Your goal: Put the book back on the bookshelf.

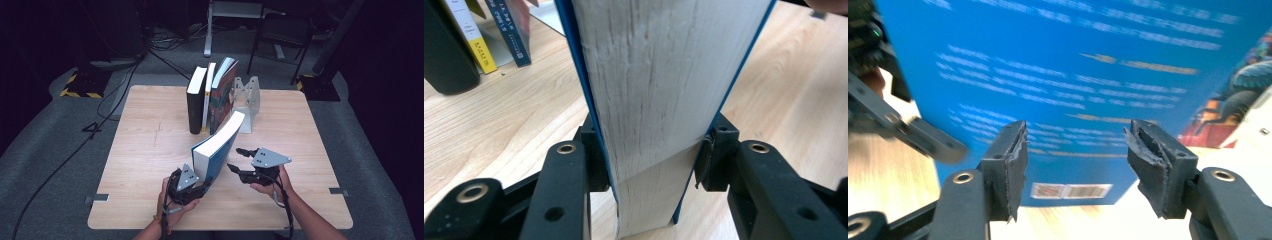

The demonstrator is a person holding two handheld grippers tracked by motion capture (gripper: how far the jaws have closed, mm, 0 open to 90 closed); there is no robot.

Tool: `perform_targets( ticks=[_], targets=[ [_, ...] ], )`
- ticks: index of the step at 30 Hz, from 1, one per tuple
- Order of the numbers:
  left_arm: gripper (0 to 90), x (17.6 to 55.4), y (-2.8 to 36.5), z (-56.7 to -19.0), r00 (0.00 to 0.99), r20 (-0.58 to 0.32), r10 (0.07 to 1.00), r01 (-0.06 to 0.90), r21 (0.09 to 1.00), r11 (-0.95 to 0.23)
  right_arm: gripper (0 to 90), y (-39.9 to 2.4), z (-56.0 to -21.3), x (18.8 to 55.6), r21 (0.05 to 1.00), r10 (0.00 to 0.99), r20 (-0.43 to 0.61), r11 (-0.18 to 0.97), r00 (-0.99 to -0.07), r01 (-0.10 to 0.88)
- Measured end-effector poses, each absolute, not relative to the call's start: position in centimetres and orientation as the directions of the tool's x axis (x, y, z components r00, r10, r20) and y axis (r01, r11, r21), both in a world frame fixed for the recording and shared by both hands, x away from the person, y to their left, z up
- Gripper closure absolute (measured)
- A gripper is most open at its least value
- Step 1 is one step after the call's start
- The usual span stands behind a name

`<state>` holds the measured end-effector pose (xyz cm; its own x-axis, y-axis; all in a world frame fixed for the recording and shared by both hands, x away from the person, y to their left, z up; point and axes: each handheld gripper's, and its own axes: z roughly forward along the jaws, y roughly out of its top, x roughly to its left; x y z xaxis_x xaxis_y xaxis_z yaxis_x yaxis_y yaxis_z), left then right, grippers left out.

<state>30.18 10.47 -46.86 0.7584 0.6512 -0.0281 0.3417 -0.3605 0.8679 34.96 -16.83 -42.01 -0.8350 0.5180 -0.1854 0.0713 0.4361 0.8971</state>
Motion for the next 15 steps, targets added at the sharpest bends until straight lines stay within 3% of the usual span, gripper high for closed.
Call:
perform_targets(
  ticks=[8,15],
  targets=[
    [57.8,30.0,11.6,-46.8,0.851,-0.066,0.521,0.31,0.865,-0.395,38.2,-18.7,-41.2,34.2,0.884,0.512,-0.22,0.464,-0.831,0.052],
    [55.4,29.6,9.7,-46.9,0.899,-0.104,0.426,0.291,0.868,-0.403,36.1,-21.5,-41.6,33.5,0.888,0.507,-0.16,0.449,-0.847,0.102]
  ],
)
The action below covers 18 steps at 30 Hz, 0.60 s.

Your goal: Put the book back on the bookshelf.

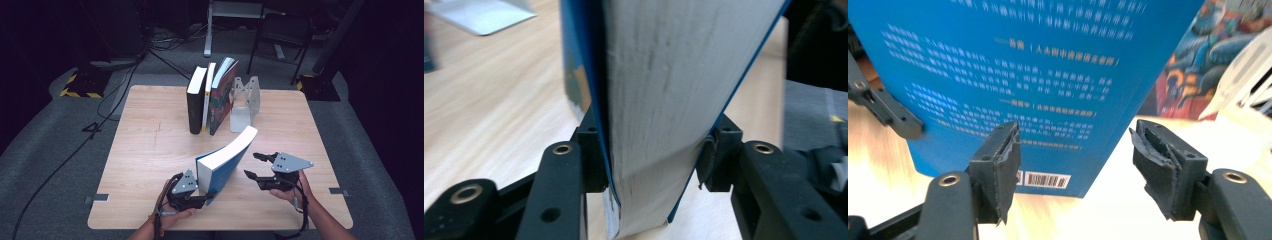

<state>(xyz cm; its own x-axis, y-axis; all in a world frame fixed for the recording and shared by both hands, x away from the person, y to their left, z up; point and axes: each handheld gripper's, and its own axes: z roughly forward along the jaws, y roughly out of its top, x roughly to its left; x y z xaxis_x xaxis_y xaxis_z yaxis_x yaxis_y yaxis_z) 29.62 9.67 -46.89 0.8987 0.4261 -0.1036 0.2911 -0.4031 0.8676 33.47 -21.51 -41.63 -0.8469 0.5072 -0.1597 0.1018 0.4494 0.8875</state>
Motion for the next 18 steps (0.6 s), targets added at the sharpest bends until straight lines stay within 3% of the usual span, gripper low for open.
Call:
perform_targets(
  ticks=[7,18],
  targets=[
    [53.8,30.0,7.5,-46.9,0.94,-0.117,0.322,0.254,0.868,-0.427,34.8,-23.8,-42.4,33.3,0.888,0.488,-0.117,0.442,-0.865,0.129],
    [56.1,30.8,8.6,-46.4,0.947,-0.091,0.309,0.233,0.856,-0.461,30.0,-24.6,-43.1,35.0,0.888,0.499,-0.088,0.432,-0.862,0.16]
  ],
)
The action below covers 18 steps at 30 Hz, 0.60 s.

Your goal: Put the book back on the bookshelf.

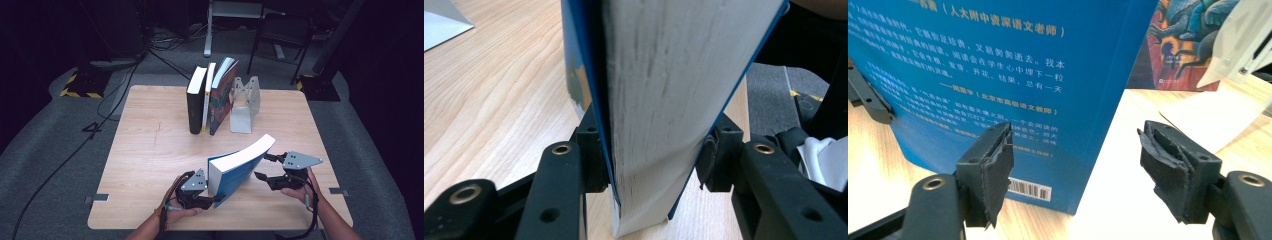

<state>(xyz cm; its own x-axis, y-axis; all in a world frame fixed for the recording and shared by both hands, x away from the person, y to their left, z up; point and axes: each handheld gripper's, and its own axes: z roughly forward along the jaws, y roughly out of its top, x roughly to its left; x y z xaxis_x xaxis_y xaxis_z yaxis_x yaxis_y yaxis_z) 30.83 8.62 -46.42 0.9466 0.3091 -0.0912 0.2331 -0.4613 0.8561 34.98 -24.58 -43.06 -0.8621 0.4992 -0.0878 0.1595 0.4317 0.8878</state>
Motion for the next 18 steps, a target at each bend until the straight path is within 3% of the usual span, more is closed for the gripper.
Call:
perform_targets(
  ticks=[11,18],
  targets=[
    [57.6,31.5,10.8,-46.0,0.954,-0.105,0.28,0.237,0.839,-0.491,20.2,-21.7,-44.3,37.0,0.87,0.363,-0.035,0.469,-0.931,0.15],
    [56.4,30.9,10.9,-46.1,0.95,-0.051,0.307,0.212,0.829,-0.518,29.6,-21.0,-44.4,36.4,0.844,0.322,-0.074,0.525,-0.944,0.113]
  ],
)
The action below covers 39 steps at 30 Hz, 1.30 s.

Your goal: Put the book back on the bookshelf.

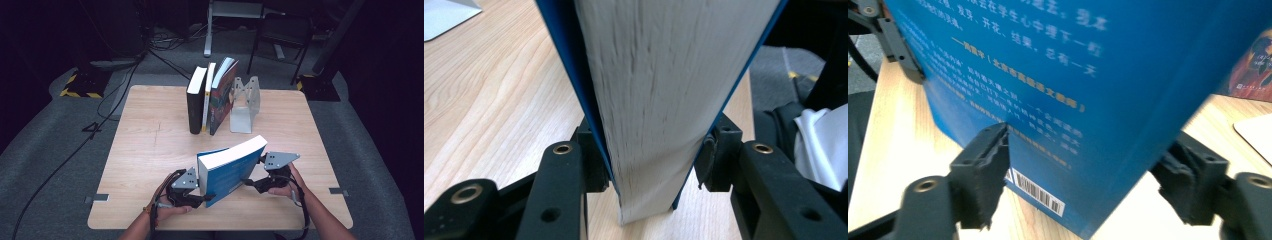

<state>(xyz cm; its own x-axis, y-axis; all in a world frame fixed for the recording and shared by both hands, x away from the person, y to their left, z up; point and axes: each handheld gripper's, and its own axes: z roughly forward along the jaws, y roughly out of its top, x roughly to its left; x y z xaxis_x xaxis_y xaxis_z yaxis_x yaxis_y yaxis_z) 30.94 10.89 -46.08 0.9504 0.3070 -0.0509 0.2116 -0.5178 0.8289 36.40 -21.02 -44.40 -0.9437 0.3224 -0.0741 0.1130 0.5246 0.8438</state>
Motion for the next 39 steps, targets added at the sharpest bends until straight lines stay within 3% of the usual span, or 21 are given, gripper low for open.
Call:
perform_targets(
  ticks=[6,9,14,20,25,32,39],
  targets=[
    [48.4,30.4,11.7,-45.4,0.905,-0.022,0.424,0.246,0.841,-0.481,48.1,-22.3,-44.1,35.2,0.824,0.28,-0.154,0.565,-0.948,0.033],
    [44.3,30.4,11.9,-45.0,0.899,-0.034,0.437,0.253,0.856,-0.452,54.6,-23.4,-43.9,34.2,0.827,0.227,-0.133,0.562,-0.965,0.019],
    [40.6,30.4,11.7,-44.9,0.892,-0.023,0.452,0.242,0.868,-0.434,53.2,-23.2,-43.4,33.3,0.82,0.217,-0.151,0.573,-0.964,0.0],
    [37.2,30.5,11.3,-44.7,0.879,-0.004,0.476,0.224,0.886,-0.406,46.6,-22.0,-41.1,33.1,0.878,0.244,-0.129,0.479,-0.961,0.004],
    [33.9,30.7,11.0,-44.8,0.87,-0.011,0.493,0.226,0.897,-0.38,50.8,-22.1,-40.8,33.2,0.895,0.239,-0.081,0.444,-0.968,0.034],
    [27.4,32.4,10.0,-44.6,0.873,-0.033,0.487,0.238,0.9,-0.365,56.8,-22.0,-39.6,32.5,0.899,0.253,-0.102,0.438,-0.962,0.02],
    [21.4,34.0,9.3,-44.4,0.884,-0.042,0.466,0.238,0.898,-0.371,56.7,-21.5,-38.3,32.6,0.896,0.285,-0.108,0.442,-0.952,0.031]
  ],
)
